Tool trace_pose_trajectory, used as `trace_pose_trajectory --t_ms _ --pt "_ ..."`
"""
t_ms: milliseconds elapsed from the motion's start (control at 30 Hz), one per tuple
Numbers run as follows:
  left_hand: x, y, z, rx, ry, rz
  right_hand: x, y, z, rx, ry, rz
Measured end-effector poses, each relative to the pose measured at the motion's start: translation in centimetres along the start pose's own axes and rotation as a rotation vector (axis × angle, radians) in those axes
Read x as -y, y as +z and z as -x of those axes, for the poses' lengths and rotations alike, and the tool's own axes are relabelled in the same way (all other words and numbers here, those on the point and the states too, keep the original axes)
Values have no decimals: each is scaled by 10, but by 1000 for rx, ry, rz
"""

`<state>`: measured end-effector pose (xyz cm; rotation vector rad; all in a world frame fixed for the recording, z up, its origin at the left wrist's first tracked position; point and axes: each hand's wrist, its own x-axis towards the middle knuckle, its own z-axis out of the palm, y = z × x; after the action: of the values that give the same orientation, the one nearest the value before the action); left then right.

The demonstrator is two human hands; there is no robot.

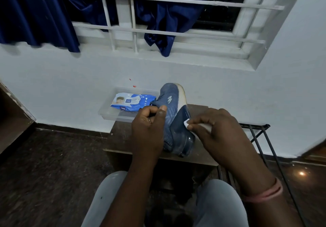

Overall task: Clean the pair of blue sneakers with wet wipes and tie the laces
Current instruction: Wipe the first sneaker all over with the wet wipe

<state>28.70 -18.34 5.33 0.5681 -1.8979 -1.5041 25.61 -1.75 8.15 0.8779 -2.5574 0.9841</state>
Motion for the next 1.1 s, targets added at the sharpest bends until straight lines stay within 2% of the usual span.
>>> trace_pose_trajectory --t_ms 133,233,333,467,600,700,833,933,1100 --pt "-1 6 -2 -12 -37 41 13 10 13 -15 -18 49" --pt "-1 14 -9 -17 -104 154 15 8 12 -69 38 78" --pt "-8 21 -11 83 -156 322 14 8 -8 -235 24 185" --pt "-18 29 -13 258 -225 655 24 16 -12 -348 86 271" --pt "-13 29 -14 289 -182 652 26 15 -7 -429 84 187" --pt "-10 28 -7 292 -158 592 28 11 -21 -399 38 223" --pt "-8 30 -5 248 -152 581 30 14 -10 -320 35 188" --pt "-8 32 -3 218 -173 607 24 15 -21 -400 72 190" --pt "-8 31 0 117 -215 702 34 19 -18 -407 68 245"
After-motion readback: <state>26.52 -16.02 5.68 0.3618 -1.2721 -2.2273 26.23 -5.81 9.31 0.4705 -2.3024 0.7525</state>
